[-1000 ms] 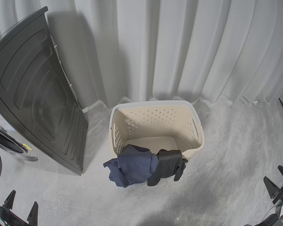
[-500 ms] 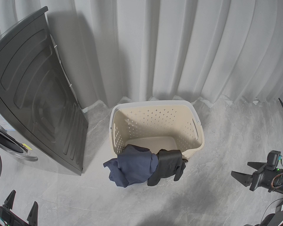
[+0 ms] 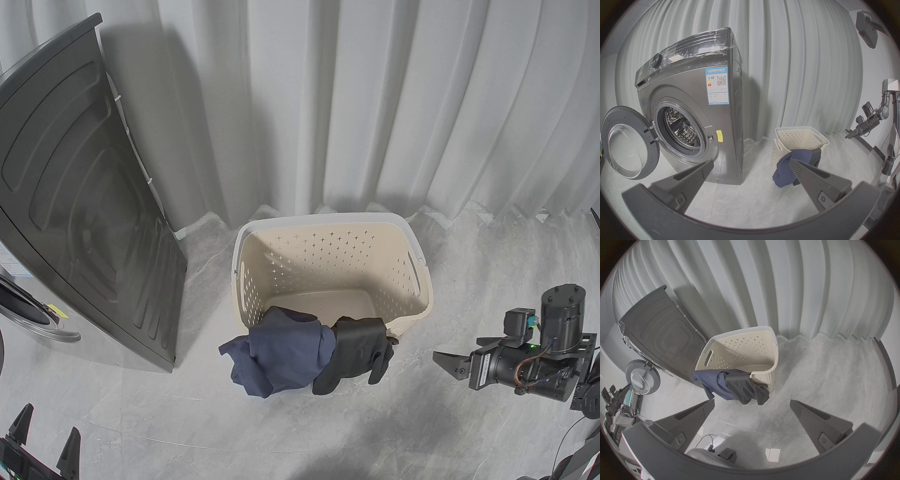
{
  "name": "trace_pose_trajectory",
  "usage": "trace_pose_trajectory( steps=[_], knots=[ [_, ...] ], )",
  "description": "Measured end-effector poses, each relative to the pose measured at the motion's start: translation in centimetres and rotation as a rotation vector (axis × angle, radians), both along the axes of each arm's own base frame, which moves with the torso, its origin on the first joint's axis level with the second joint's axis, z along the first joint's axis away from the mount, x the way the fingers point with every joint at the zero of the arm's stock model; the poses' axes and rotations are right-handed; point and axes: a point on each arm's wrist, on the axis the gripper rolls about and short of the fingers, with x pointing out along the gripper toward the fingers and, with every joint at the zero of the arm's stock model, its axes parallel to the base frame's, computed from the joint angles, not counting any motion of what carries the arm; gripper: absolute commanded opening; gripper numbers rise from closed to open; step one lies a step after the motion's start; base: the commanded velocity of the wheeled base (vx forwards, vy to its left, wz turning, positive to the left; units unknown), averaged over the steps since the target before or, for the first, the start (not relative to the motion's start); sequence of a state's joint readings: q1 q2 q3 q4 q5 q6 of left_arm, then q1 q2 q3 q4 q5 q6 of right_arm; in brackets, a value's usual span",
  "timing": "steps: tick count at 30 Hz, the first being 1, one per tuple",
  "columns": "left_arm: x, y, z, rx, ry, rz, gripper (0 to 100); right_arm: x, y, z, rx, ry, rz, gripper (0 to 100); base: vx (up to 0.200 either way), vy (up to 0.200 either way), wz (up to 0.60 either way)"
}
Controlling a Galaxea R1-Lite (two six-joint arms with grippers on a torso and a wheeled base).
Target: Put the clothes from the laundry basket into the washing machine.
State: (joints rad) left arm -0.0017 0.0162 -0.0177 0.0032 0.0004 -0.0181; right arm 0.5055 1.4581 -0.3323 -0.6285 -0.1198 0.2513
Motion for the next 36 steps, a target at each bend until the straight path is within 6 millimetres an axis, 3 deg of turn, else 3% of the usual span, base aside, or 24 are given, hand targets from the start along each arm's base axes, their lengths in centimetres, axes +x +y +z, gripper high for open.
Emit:
trace_pose_trajectory(
  steps=[18,36],
  knots=[
    [0.0,0.0,0.0,-0.001,0.0,0.0,100,4.2,5.0,-2.8,0.022,0.091,-0.007,100,0.0,0.0,0.0],
    [0.0,0.0,0.0,-0.002,0.0,0.001,100,8.2,8.7,-7.4,0.006,0.106,-0.008,100,0.0,0.0,0.0]
  ],
)
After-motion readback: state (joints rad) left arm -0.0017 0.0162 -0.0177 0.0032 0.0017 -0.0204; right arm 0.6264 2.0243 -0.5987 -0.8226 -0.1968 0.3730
